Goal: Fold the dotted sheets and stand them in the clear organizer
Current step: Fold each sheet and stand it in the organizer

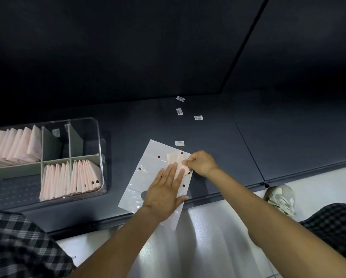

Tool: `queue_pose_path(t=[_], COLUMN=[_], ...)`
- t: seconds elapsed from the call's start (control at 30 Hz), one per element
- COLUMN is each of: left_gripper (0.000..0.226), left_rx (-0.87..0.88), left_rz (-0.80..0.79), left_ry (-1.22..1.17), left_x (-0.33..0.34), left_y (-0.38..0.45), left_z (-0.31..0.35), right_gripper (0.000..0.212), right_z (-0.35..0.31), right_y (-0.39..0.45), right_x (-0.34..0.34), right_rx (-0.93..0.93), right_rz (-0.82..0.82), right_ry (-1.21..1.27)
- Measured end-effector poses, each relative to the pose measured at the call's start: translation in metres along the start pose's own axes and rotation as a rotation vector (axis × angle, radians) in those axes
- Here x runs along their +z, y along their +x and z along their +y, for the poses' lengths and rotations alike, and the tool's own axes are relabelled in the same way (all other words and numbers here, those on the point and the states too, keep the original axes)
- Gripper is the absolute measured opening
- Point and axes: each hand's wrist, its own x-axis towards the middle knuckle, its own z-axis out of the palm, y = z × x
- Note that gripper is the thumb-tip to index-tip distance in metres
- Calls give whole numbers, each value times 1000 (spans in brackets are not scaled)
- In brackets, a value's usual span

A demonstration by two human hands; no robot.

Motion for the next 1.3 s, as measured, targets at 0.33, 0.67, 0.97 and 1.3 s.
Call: queue_pose_path(t=[0.33,0.67,0.97,1.3], left_gripper=[83,73,61,3], left_rx=[-8,-31,-466,-377], left_rz=[-12,52,382,158], left_ry=[-44,-288,-1083,-766], left_x=[0,0,-21,-94], left_y=[2,1,3,-22], left_z=[3,-3,-2,-60], right_gripper=[29,22,8,23], right_z=[-21,-31,-29,-40], right_y=[1,38,34,-47], right_x=[16,4,-2,-13], right_rx=[-223,-482,-384,-354], right_rz=[-205,-149,-107,-36], right_ry=[557,-228,-222,385])
